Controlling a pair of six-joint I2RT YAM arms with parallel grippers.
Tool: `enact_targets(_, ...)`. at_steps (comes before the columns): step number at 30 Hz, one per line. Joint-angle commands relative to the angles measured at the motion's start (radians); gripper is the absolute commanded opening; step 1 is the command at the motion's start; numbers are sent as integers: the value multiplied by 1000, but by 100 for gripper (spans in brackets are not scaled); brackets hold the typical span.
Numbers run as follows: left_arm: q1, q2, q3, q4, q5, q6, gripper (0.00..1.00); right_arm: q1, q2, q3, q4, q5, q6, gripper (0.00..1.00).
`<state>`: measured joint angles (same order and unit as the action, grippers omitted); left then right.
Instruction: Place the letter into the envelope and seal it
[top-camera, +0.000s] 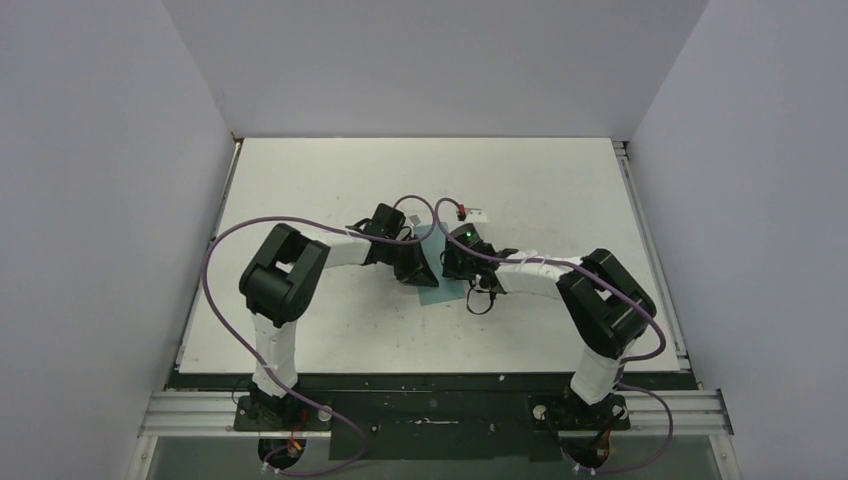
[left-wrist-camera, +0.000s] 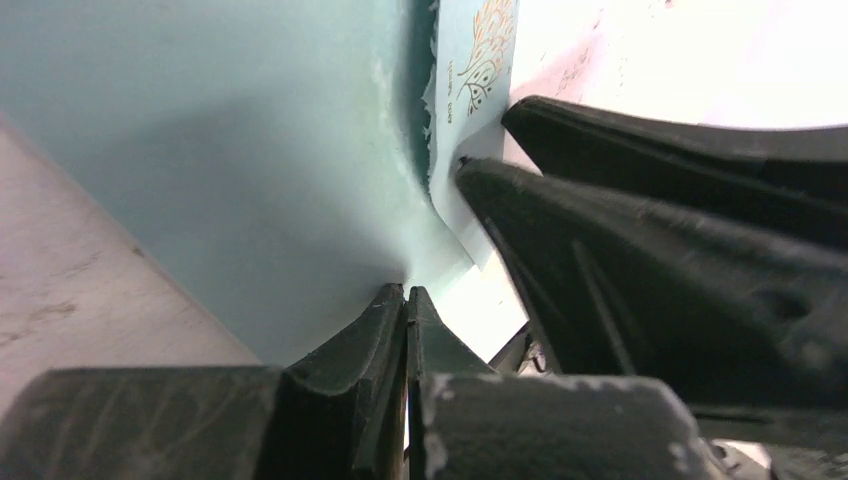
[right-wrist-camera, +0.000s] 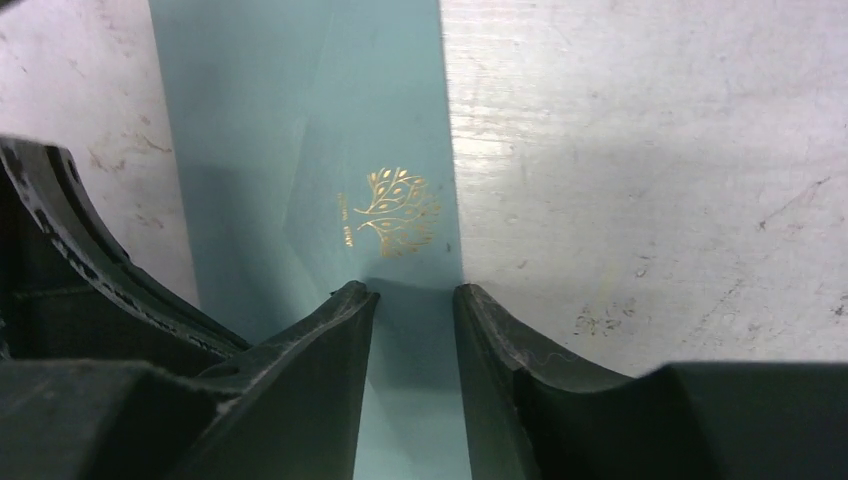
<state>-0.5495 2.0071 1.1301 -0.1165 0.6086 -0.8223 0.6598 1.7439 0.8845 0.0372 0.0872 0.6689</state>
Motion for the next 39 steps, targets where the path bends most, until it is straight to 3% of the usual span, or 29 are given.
enact_targets(1, 55, -29, 12, 26, 55, -44, 0, 79, 50, 35, -176, 200, -158, 41)
enact_targets(5, 118, -85, 38, 13, 61, -52, 0, 123, 91, 28, -176, 301, -240, 44)
enact_targets(10, 168, -69, 87, 29, 62, -60, 0, 130, 109, 23, -165, 301, -319, 43)
enact_targets(25, 126, 227, 425, 129, 151, 13, 0, 55, 53, -40, -24, -29, -450, 34)
enact_targets(35, 128, 312, 450, -121, 73, 169, 0, 3, 24, -7, -34, -78, -460, 33)
enact_targets(39, 154, 321, 397, -134, 61, 169, 0, -10, 25, 70, -104, -119, -412, 32)
